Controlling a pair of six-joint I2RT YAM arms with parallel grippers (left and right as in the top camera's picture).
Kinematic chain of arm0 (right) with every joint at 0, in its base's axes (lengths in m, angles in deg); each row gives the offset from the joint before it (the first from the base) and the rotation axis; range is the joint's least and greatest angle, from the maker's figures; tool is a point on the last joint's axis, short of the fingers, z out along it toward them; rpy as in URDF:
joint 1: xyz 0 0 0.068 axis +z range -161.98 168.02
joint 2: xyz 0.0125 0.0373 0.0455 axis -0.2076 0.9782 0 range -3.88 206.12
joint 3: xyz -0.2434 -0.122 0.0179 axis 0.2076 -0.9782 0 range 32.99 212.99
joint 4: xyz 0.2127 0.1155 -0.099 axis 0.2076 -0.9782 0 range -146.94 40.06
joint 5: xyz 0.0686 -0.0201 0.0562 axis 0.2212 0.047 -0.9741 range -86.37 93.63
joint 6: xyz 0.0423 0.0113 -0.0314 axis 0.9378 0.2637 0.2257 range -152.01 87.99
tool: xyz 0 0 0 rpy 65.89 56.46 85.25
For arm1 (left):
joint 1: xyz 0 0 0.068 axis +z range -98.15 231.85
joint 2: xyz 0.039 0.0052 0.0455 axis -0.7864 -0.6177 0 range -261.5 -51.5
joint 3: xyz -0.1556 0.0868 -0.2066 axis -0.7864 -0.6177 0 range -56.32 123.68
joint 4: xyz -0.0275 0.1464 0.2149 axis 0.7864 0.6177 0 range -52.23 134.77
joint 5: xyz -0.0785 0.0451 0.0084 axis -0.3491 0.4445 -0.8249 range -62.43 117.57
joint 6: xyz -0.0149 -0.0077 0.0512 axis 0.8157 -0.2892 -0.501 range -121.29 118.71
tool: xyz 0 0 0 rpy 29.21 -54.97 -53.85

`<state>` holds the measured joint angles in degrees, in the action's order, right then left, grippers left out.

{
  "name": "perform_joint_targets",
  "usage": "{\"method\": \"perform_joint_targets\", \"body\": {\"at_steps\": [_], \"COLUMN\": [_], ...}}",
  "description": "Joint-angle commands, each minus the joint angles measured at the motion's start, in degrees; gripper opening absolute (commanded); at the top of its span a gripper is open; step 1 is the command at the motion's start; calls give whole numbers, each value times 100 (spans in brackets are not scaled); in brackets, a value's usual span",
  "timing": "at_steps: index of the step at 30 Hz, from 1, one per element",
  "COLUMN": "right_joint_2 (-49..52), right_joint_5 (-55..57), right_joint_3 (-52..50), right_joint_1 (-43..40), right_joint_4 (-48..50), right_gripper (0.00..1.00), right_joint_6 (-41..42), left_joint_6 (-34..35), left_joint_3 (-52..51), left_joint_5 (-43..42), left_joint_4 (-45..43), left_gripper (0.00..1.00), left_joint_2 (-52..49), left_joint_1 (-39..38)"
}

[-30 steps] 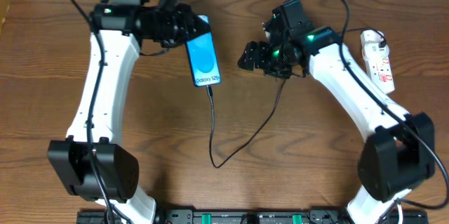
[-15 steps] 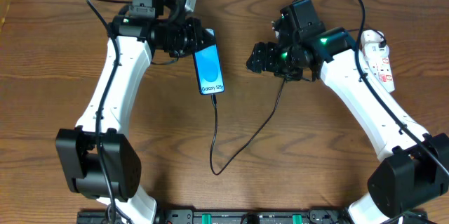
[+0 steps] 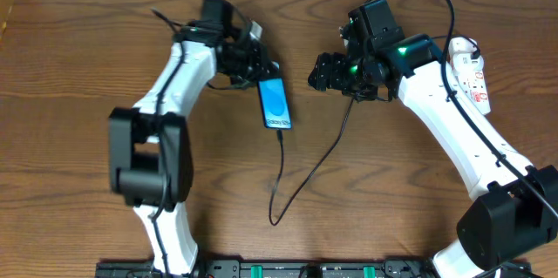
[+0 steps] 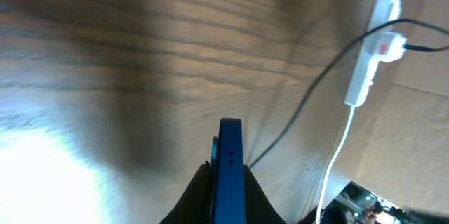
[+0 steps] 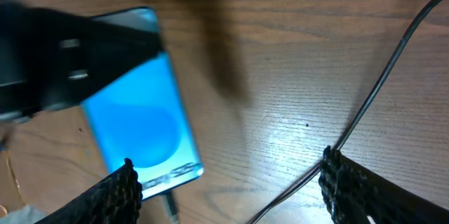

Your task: Plug charger to phone and switch on socket

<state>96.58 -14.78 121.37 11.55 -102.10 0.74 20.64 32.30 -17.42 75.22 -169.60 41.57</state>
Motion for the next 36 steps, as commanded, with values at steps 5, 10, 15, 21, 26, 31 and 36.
{"method": "perform_joint_targets", "body": {"at_steps": [5,10,15,21,26,31,36], "right_joint_2": [-94,-94,-94,-94,-94,-94,-94], "right_joint_5": [85,162,181,184,181,186,203], "right_joint_3": [33,33,33,33,33,33,33], "right_joint_1": [15,20,20,20,20,44,138], "right_joint_4": [-76,-98,-98,-98,-120,-122,-63], "right_gripper": [81,81,81,81,81,81,82], "right_joint_6": [-164,-160,-157,-157,-160,-157,-155], "left_joint_6": [247,260,295,459,846,981,1161], "left_joint_3": [4,4,4,4,4,4,0], "left_joint_5": [-382,-334,-151,138,291,420,610], "left_joint_4": [-328,-442,-564,-713,-894,-970,-992], "left_gripper": [8,8,7,7,7,7,8], "left_joint_2": [-485,-671,-715,-717,-717,-717,-719], "left_joint_1": [-273,-492,-761,-1014,-1036,-1027,-1027]}}
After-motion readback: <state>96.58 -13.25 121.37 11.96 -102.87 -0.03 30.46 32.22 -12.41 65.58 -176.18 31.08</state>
